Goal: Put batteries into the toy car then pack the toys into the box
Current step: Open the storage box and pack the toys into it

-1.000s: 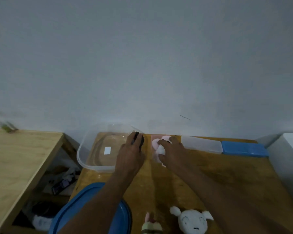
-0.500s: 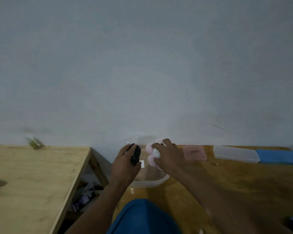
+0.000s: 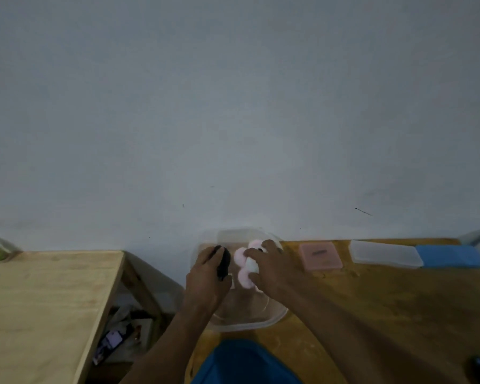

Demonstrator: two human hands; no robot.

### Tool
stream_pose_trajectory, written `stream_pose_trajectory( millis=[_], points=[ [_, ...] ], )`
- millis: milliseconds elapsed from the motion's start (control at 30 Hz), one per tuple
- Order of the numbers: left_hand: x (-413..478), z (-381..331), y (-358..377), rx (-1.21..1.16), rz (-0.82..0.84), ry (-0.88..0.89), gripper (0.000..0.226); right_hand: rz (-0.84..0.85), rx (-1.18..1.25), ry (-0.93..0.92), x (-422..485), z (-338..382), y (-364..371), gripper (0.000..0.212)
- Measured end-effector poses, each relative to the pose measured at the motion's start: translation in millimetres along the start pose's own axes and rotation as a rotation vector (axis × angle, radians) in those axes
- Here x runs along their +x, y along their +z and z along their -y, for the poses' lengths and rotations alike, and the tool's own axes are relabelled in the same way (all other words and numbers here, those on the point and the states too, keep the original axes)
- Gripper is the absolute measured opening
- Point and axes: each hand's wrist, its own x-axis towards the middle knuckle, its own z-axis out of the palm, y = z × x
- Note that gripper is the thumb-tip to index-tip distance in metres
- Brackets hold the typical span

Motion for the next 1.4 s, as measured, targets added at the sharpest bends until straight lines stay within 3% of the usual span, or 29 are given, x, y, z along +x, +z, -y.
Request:
stream_pose_trajectory(
  millis=[200, 467, 600, 700, 933, 1100, 1400],
  points=[
    [22.2, 9.9, 20.1, 0.003, 0.066, -0.041, 0.058, 0.124, 0.029, 0.015, 37.3, -9.5, 27.7, 0.065],
    [38.3, 17.4, 36.8, 0.031, 0.096, -0.069, 0.044, 0.085, 0.102, 0.064, 56.0, -13.7, 48.5, 0.058],
    [42.7, 21.8, 40.3, 0.002, 0.133, -0.099, 0.052, 0.103, 0.1, 0.068, 57.3, -11.3, 47.0, 0.064],
    [38.8, 17.8, 35.8, 0.014, 0.125, -0.088, 0.045, 0.111, 0.094, 0.068, 50.2, -6.3, 40.0, 0.068],
    [1.4, -14.7, 2.0, 0.056, -0.036, 0.108, 0.034, -0.141, 0.005, -0.022, -3.4, -4.7, -0.6, 0.051],
    [-41.7, -39.4, -4.0, 0.144, -0.1, 0.274, 0.04, -0.205, 0.061, -0.065, -61.5, -21.9, -17.5, 0.036],
    [-127.0, -122.7, 35.9, 0.427, -0.092, 0.401, 0.049, -0.243, 0.054, -0.054, -190.9, -95.2, -21.5, 0.045]
  ],
)
